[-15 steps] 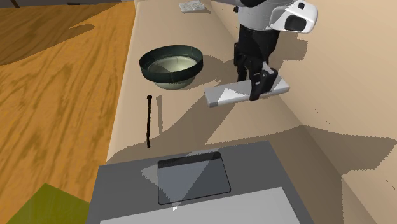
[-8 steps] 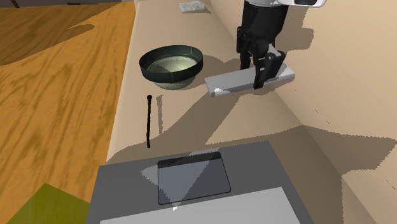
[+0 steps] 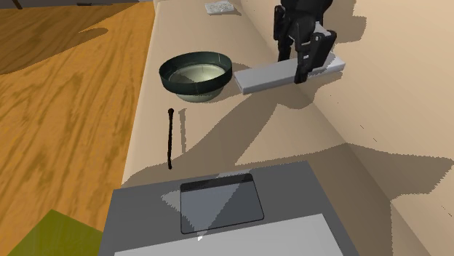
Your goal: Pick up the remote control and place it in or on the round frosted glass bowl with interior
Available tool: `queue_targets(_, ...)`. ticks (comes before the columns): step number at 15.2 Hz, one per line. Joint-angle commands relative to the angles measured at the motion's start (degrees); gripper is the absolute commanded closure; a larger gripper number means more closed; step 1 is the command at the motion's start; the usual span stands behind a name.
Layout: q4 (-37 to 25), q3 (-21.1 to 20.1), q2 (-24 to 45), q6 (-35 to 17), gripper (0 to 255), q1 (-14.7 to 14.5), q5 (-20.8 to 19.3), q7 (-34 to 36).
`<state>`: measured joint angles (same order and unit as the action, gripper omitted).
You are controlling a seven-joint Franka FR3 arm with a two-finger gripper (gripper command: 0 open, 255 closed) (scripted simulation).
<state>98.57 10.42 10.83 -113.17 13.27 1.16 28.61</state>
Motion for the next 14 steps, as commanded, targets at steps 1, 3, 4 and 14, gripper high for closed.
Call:
queue_targets(1, -1.0, 0.0, -0.4, 1.3, 255, 0.0, -0.1, 0.0)
queue_targets(3, -2.3, 0.0, -0.5, 2.8, 255, 0.0, -0.1, 0.0)
queue_targets(4, -3.0, 0.0, -0.6, 3.6, 255, 0.0, -0.1, 0.0)
queue_targets(14, -3.8, -3.5, -1.6, 5.5, 255, -5.4, -1.5, 9.3)
